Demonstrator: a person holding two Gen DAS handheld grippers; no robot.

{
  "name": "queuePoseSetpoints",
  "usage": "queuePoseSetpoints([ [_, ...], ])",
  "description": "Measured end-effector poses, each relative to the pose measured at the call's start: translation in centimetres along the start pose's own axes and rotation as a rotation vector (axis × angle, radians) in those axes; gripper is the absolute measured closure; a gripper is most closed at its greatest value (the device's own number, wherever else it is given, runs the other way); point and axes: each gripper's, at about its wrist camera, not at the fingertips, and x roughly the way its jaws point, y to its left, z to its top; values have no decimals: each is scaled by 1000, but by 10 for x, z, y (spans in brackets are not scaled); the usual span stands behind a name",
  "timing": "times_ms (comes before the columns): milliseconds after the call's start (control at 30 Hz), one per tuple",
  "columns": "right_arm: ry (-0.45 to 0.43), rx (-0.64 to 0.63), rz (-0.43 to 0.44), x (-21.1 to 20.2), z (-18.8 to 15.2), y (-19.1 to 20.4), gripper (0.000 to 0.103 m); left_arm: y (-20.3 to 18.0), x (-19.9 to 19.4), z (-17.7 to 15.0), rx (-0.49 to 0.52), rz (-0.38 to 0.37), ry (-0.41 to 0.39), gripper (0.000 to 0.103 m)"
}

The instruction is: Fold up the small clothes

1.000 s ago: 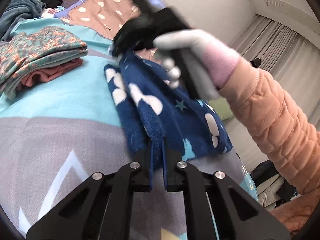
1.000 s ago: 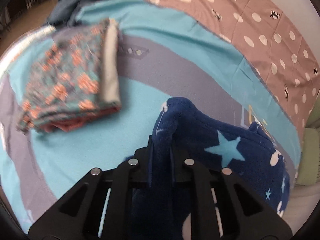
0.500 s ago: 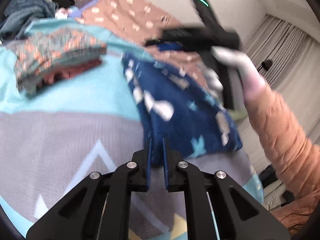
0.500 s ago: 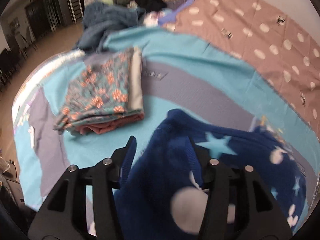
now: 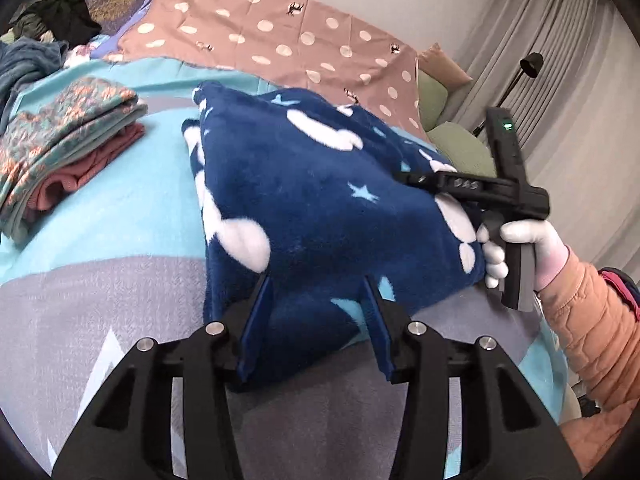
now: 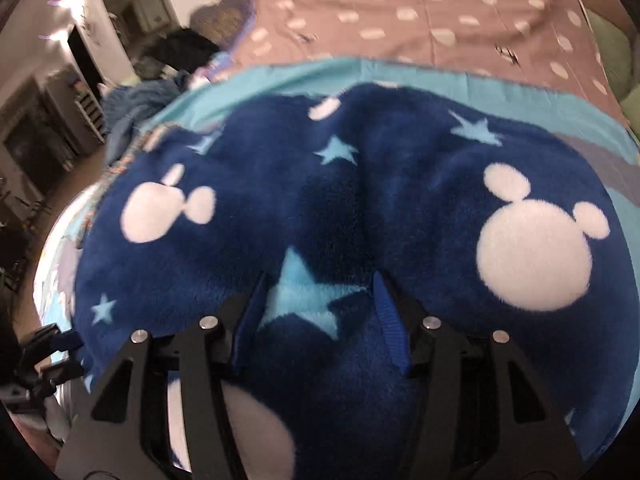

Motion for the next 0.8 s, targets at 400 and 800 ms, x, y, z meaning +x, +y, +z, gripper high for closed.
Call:
queuePoseSetpoints([
  [400,-71,78,23,-3,-6,-24,38,-18,29,20,60,145,5,34],
  [800,-131,185,-20,-76,-54,-14,25,-24,9,18,8,166,-49,24],
])
